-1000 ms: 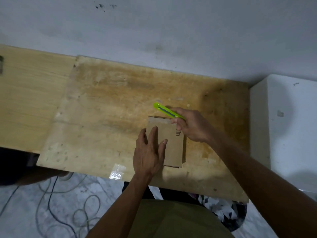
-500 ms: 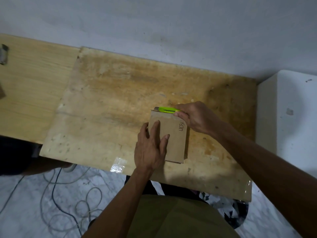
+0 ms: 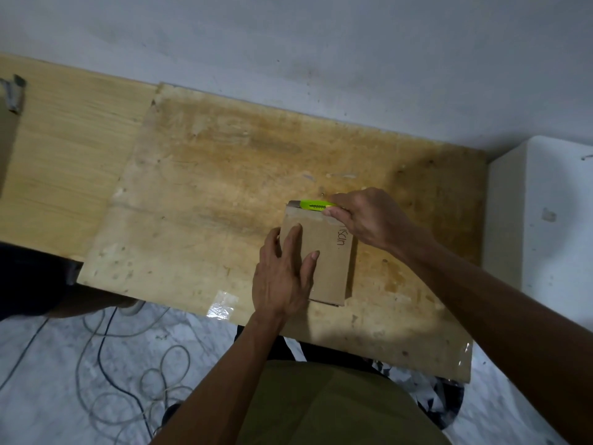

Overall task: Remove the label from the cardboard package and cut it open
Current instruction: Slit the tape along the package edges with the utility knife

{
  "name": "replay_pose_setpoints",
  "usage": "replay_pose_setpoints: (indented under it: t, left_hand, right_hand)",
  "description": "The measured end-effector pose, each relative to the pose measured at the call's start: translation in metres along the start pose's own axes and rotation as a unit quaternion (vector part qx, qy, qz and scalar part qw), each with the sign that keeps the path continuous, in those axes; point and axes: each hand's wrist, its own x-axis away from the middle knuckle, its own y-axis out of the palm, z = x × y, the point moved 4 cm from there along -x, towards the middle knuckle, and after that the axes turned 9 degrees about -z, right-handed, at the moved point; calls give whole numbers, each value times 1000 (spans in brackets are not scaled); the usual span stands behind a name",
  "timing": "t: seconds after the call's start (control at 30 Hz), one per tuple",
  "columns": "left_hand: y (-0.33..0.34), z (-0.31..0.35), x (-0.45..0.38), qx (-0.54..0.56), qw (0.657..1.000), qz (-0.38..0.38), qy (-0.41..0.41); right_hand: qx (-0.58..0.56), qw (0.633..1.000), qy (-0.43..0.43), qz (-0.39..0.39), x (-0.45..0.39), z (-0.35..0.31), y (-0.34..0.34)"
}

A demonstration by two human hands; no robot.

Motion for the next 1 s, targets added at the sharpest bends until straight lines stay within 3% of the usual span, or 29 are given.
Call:
replay_pose_setpoints:
  t: [0.33, 1.0]
  left_hand:
    - [1, -1, -1, -1, 1000, -4, -3]
    - [2, 3, 1, -22, 1000, -15, 1]
  right_hand:
    - [93, 996, 4, 3, 2, -8, 1]
    - [186, 980, 31, -63, 44, 11, -19]
